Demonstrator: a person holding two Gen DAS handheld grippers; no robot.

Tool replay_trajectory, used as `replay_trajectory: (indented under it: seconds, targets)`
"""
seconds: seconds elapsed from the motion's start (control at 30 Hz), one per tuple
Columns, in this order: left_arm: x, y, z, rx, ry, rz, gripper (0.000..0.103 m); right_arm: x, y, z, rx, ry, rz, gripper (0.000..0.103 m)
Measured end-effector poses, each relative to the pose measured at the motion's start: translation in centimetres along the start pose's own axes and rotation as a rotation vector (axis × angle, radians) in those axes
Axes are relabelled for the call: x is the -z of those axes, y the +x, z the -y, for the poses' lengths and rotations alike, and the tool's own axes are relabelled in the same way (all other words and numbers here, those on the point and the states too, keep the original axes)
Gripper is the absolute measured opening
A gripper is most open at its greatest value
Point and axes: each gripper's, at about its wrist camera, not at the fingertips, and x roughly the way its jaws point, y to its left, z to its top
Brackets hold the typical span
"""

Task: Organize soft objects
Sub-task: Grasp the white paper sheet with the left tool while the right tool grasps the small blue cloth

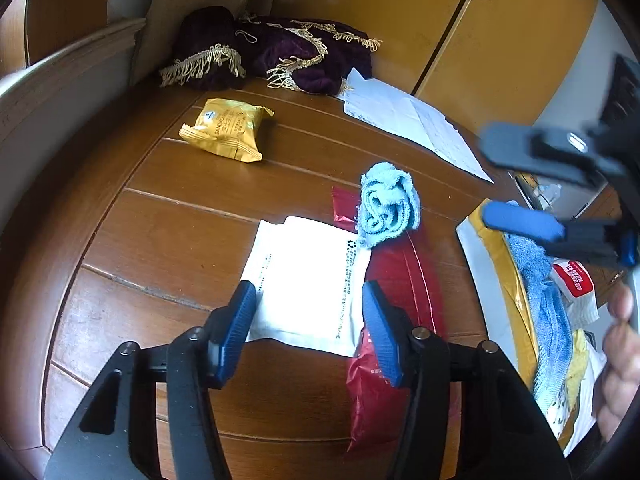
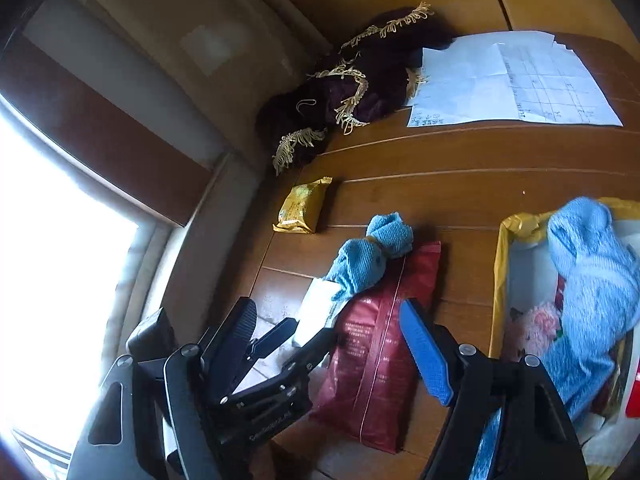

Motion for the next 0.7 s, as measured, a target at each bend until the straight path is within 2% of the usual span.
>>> replay_trajectory:
  seconds: [0.13, 0.23, 0.3, 0.4, 0.43, 0.47, 0.6, 0.63, 0.7]
  targets:
    - [-0.1, -0.2, -0.8, 0.018, -0.03, -0.003, 0.046, -2.2, 3.4, 0.6, 0.014, 0.05, -0.057, 0.07]
    - [-0.1, -0.3, -1.1, 0.017, -0.043, 0.001, 0.045, -3.5, 5.7, 1.3, 0.068, 0.078, -0.084, 0.066]
    - [-0.1, -0.2, -1.3, 0.025, -0.048, -0.001, 0.045, -3.8, 7.0, 1.9, 0.077, 0.111, -0.11, 0.059]
    - [-0.3, -0.1, -1.6, 0.034, -0.057, -0.004, 0.045, -3.8, 8.2, 1.7, 0.105, 0.099, -0.142, 0.057]
    - [-0.3, -0.1, -1.6, 0.035, -0.059, -0.004, 0.045, -3.7, 8.5, 1.7, 0.117, 0.09, -0.151, 0.05]
    - [-0.3, -0.1, -1.7, 0.037, -0.061, -0.003, 0.045, -3.7, 8.7, 1.7, 0.126, 0.088, -0.158, 0.036]
    - [-0.4, -0.1, -1.9, 0.045, -0.071, -0.002, 0.045, -3.2, 8.3, 2.1, 0.117, 0.085, -0.158, 0.026]
    - [-0.4, -0.1, -2.0, 0.045, -0.072, -0.001, 0.045, -3.1, 8.0, 2.1, 0.11, 0.082, -0.152, 0.02]
    - [-0.4, -0.1, -2.0, 0.045, -0.072, 0.001, 0.045, -2.8, 7.1, 2.0, 0.067, 0.082, -0.137, 0.017]
